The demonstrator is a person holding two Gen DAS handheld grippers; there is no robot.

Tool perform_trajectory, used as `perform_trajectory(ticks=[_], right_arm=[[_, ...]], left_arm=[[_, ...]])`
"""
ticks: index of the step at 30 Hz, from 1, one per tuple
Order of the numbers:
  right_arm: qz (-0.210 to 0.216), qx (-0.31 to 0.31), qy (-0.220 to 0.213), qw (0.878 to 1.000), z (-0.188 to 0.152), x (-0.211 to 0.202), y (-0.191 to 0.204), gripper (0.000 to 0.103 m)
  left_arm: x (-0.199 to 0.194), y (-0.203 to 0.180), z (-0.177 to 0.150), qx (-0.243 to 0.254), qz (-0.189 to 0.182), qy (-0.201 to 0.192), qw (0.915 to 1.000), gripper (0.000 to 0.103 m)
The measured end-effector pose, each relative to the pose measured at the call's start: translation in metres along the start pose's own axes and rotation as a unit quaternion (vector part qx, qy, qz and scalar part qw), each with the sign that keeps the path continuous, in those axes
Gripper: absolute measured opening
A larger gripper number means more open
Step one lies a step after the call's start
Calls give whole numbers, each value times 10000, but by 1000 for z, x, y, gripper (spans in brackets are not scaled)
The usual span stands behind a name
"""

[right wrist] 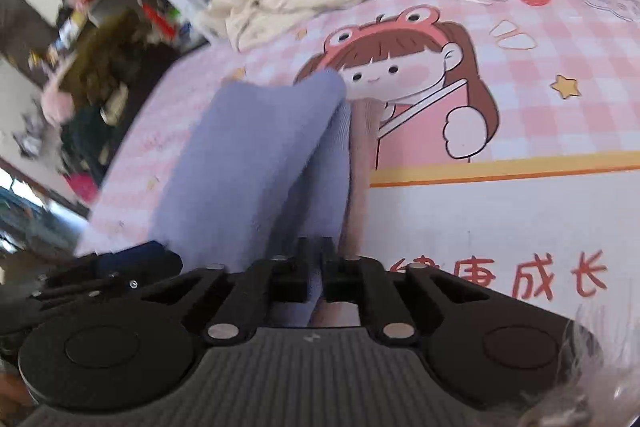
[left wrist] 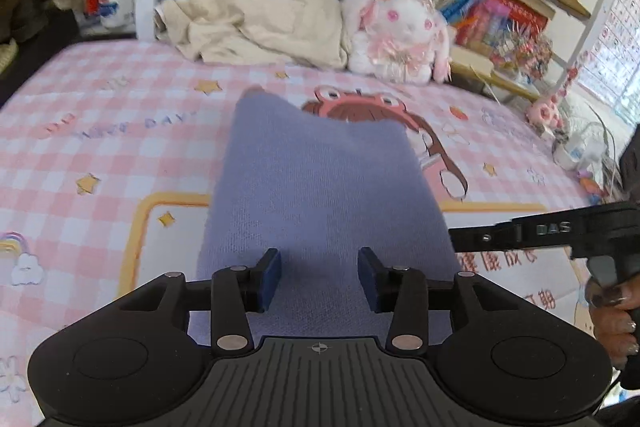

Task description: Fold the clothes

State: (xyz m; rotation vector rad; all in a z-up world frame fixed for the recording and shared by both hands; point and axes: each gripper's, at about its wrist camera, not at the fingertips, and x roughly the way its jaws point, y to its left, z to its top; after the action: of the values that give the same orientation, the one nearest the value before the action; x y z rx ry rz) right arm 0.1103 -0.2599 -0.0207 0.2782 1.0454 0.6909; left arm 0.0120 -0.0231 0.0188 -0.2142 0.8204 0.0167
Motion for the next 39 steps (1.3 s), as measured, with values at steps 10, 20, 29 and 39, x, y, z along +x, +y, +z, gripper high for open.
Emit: perform_trajectory(ticks=[10,20,29,39], right_arm=[[217,555,444,9972,-17,0,5,81],[-364,1091,348,9928,-18,22,17,80],[-726,1178,163,9902,-15,35,30,64],[-1083,339,79,9935,-25,21,63,28]], left_arm=[[-8,35,9,-109,338,81,9993,88],[34,97,18,-951,-798,738,9895,87],[73,121,27,-1230,-1588,1249,9716,77],[56,93,34,-582,-1455,1416,9774,49]])
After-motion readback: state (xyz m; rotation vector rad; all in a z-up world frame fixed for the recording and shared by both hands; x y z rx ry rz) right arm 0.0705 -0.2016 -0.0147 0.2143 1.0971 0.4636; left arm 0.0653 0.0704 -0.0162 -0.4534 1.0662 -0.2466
